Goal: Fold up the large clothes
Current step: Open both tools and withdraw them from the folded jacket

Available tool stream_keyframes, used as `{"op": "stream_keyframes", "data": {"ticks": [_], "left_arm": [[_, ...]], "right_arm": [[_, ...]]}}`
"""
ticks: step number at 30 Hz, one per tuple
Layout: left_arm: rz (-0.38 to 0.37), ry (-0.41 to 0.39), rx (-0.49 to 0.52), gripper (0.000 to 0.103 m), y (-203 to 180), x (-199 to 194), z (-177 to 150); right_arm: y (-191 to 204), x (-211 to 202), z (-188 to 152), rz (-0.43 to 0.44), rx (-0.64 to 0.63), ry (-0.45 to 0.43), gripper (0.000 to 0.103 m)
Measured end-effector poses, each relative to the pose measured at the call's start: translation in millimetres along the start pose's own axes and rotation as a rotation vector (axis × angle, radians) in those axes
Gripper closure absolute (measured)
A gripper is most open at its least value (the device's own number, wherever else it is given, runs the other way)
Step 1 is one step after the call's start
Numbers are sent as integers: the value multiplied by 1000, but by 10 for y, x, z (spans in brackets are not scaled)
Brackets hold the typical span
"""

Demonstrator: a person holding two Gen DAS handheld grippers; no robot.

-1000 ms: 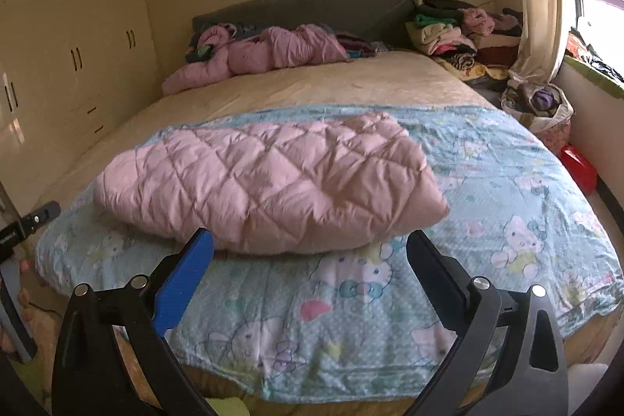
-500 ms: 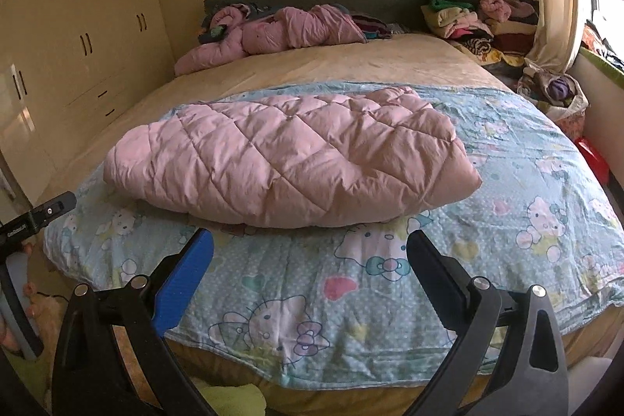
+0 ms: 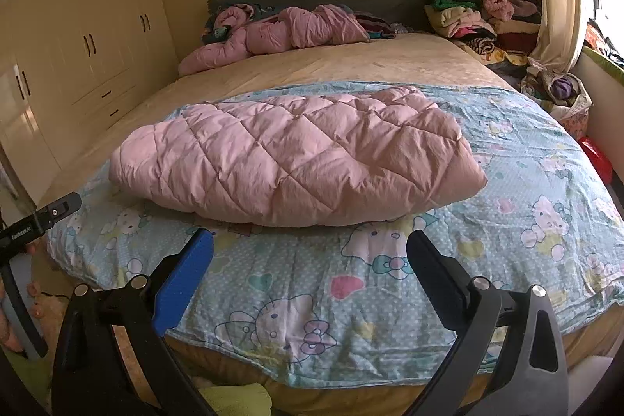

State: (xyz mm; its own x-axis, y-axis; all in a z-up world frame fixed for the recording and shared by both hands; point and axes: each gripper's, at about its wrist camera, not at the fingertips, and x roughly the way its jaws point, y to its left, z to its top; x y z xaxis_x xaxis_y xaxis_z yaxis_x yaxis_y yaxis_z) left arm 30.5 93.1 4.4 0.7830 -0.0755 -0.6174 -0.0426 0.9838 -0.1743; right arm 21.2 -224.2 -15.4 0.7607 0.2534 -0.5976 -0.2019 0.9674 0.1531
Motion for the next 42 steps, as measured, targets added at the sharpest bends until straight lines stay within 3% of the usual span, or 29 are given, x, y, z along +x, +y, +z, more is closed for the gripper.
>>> {"op": "stream_keyframes", "data": {"ticks": [42], "left_arm": [[1, -11, 1, 9, 0, -30, -17]], "right_arm": [[73, -46, 4, 10, -15, -9, 4]]}}
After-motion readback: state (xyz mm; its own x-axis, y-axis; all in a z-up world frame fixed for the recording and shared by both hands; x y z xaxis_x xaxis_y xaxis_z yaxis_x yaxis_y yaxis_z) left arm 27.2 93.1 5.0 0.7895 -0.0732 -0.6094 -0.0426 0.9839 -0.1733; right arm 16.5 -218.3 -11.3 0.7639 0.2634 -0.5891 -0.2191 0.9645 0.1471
